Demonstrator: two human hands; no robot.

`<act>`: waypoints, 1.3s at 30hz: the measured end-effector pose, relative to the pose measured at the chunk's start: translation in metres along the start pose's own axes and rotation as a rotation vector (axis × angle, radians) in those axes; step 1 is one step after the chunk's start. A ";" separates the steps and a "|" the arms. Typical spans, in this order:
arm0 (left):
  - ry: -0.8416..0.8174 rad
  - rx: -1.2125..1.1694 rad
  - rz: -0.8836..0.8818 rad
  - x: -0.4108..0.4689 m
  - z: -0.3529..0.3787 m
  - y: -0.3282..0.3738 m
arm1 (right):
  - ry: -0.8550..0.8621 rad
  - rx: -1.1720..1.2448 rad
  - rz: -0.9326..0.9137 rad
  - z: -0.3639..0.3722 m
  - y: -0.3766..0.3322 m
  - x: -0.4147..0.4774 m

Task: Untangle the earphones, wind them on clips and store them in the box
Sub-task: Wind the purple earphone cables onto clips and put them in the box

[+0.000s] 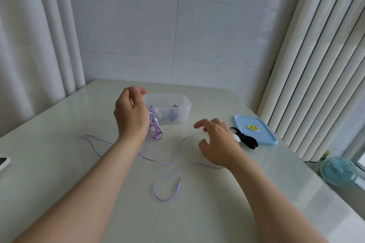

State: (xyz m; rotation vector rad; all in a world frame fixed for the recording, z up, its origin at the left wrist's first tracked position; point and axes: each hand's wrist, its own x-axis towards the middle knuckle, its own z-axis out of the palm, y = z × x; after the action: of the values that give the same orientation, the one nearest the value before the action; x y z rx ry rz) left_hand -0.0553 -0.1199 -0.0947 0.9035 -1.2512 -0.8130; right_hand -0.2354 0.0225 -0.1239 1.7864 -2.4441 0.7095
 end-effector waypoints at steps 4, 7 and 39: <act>-0.103 0.371 -0.071 -0.003 0.000 -0.003 | -0.109 -0.103 -0.019 0.007 -0.005 0.001; -0.193 0.342 0.042 -0.004 -0.001 -0.004 | -0.111 -0.103 -0.089 0.011 -0.015 -0.002; -0.542 0.540 0.477 -0.009 -0.012 -0.015 | 0.676 0.625 0.270 -0.033 -0.050 -0.007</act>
State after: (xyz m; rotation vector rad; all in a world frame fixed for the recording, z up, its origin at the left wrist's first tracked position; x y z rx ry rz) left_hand -0.0452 -0.1169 -0.1133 0.7664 -2.1296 -0.3357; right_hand -0.1956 0.0296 -0.0799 1.0190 -2.1034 1.8914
